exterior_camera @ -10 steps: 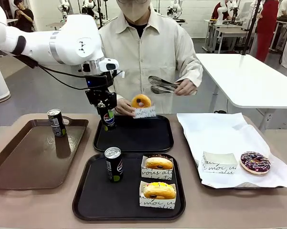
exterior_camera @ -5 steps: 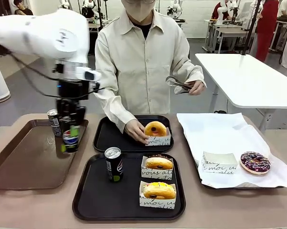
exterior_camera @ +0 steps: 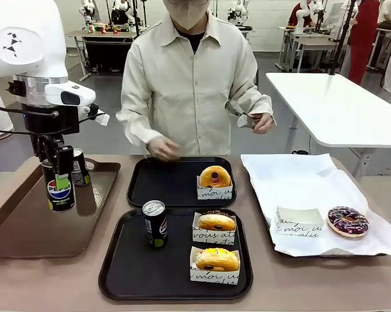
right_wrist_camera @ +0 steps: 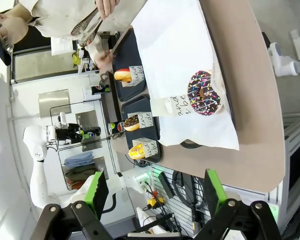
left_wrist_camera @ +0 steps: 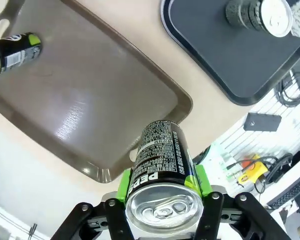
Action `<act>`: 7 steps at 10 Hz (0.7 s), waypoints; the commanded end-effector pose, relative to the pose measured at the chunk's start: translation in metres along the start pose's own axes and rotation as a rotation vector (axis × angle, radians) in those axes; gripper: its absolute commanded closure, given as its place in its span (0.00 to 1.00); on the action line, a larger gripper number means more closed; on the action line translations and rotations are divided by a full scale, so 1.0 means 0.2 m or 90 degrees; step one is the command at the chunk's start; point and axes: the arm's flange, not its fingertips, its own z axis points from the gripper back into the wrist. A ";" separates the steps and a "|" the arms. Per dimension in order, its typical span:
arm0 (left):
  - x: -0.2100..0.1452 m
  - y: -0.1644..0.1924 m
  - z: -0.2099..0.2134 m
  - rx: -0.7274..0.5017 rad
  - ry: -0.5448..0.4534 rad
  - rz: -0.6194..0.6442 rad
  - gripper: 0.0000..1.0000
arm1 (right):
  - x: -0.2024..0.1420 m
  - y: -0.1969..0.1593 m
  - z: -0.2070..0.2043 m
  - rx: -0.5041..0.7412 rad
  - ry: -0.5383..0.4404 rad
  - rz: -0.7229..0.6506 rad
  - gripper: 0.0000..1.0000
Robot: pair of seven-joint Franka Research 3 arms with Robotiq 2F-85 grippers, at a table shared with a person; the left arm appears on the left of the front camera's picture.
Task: Set up donuts and drinks on trays.
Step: Pick up one Pepsi coke from the Handle tray and place it on the Flat Tray without a Pepsi coke.
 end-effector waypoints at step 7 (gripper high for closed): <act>0.12 -0.02 0.02 0.015 -0.020 -0.016 0.42 | 0.01 0.00 0.01 0.015 -0.005 0.006 0.00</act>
